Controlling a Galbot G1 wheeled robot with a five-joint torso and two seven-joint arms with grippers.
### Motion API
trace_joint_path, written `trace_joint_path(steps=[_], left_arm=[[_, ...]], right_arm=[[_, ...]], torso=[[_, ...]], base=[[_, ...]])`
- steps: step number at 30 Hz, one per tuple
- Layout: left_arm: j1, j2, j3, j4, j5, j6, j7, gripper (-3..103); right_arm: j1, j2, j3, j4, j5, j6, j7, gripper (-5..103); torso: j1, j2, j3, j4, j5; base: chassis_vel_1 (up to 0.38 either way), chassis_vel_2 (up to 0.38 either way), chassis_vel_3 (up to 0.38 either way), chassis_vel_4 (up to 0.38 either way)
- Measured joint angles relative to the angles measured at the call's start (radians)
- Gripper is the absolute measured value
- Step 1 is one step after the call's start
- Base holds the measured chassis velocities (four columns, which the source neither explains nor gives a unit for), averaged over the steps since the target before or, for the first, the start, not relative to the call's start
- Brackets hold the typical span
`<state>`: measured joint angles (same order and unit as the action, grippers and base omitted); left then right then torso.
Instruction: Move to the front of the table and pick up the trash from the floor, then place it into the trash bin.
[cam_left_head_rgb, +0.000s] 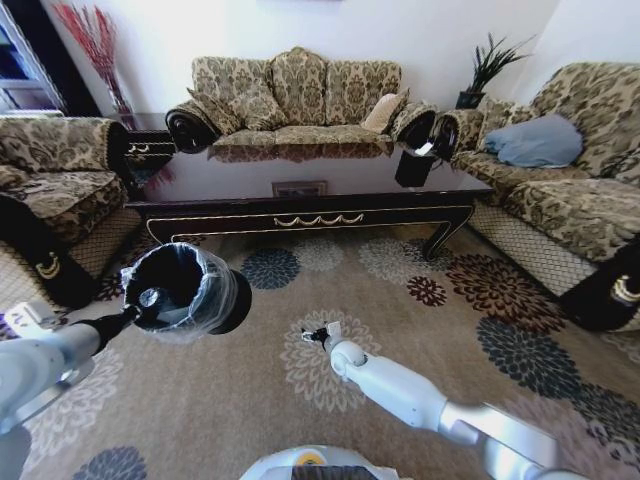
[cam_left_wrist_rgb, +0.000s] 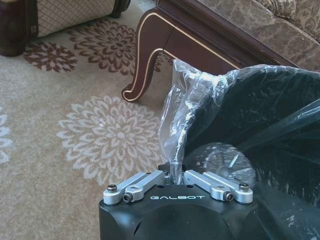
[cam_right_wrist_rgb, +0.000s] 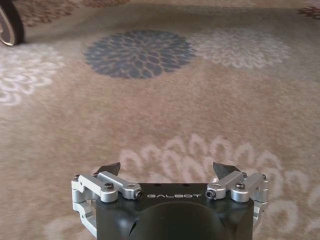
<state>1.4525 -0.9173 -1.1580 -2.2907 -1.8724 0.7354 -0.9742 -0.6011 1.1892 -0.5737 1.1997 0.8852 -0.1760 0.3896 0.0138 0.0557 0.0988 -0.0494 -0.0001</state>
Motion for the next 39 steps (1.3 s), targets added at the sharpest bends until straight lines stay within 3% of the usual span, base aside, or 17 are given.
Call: trace_joint_path(steps=[23,35,39], left_arm=[[0.03,-0.009,0.005,-0.027,0.021,0.0,0.0,0],[0.049,-0.019,-0.005,-0.045,0.027,0.0,0.0,0],[0.059,-0.023,-0.011,-0.05,0.032,0.0,0.001,0]], right_arm=[[-0.026,0.13,0.115,-0.319,-0.151,0.07,-0.016,100],[-0.036,0.141,0.153,-0.371,-0.171,0.074,-0.053,103],[-0.037,0.142,0.157,-0.372,-0.173,0.075,-0.07,84]], torso=[[0.0,0.0,0.0,0.0,0.0002],[0.0,0.0,0.0,0.0,0.0002],[0.0,0.0,0.0,0.0,0.0001]], base=[[0.0,0.0,0.0,0.0],[0.0,0.0,0.0,0.0],[0.0,0.0,0.0,0.0]])
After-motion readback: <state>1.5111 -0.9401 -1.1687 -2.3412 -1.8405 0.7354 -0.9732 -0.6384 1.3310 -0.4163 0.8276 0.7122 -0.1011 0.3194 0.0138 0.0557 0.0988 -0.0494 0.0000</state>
